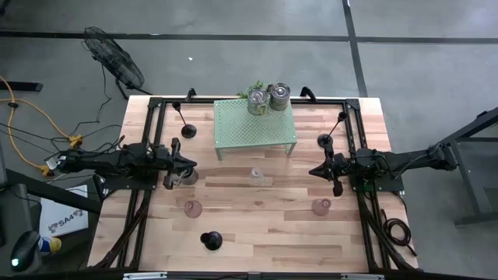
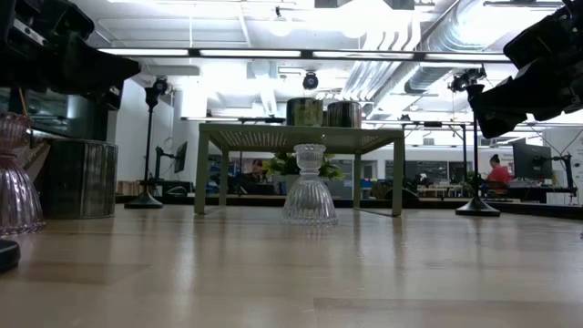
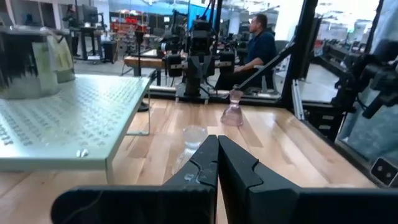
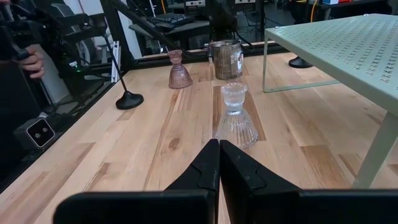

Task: Pick & Place candle stick holders
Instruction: Put the silver scented candle on the shelf aligned with the silver scented candles

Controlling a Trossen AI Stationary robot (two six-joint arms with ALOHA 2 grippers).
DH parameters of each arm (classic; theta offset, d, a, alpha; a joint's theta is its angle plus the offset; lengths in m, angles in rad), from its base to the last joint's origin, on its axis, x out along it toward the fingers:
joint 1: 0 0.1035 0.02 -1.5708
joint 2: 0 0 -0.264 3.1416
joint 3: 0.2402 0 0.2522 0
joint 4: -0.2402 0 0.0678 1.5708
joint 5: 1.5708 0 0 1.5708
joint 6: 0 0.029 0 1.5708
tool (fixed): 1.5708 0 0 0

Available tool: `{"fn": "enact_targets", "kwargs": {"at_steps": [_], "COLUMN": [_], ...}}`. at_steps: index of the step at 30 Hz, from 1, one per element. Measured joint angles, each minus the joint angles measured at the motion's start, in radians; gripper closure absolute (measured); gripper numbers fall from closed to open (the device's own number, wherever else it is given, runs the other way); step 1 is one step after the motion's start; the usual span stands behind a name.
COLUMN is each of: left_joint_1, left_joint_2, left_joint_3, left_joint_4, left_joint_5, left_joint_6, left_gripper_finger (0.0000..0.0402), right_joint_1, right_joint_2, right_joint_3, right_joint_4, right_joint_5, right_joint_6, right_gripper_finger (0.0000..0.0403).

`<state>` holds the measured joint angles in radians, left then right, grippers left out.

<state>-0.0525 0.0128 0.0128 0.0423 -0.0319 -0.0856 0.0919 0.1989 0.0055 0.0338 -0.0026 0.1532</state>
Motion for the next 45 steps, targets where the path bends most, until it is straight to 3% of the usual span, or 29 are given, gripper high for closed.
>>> {"fn": "enact_targets", "kwargs": {"at_steps": [7,15,20,24,30,36,40,45], "left_joint_1": [0.0,0.0,0.0,0.0,0.0,0.0,0.0,0.0], "left_joint_2": [0.0,0.0,0.006,0.021,0.12,0.275,0.401,0.535], "left_joint_3": [0.002,0.002,0.006,0.047,0.134,0.256,0.377,0.549], "left_joint_4": [0.001,-0.026,-0.017,-0.091,-0.174,-0.291,-0.434,-0.676], "left_joint_5": [-0.049,-0.07,-0.154,-0.239,-0.391,-0.408,-0.409,-0.366], "left_joint_6": [-0.103,-0.094,-0.077,-0.077,-0.131,-0.246,-0.331,-0.501], "left_gripper_finger": [0.0402,0.0402,0.0387,0.0328,0.0202,0.0096,0.0059,0.0048], "right_joint_1": [0.0,0.0,0.0,0.0,0.0,0.0,0.0,0.0], "right_joint_2": [0.0,0.0,0.0,0.0,0.0,0.0,0.0,0.0], "right_joint_3": [0.0,0.0,0.0,0.0,0.0,0.0,0.0,0.0], "right_joint_4": [0.0,0.0,0.0,0.0,0.0,0.0,0.0,0.0], "right_joint_5": [0.0,0.0,0.0,0.0,0.0,0.0,0.0,0.0], "right_joint_6": [0.0,0.0,0.0,0.0,0.0,0.0,0.0,0.0], "right_gripper_finger": [0.04,0.04,0.0399,0.04,0.0398,0.0398,0.0399,0.0398]}}
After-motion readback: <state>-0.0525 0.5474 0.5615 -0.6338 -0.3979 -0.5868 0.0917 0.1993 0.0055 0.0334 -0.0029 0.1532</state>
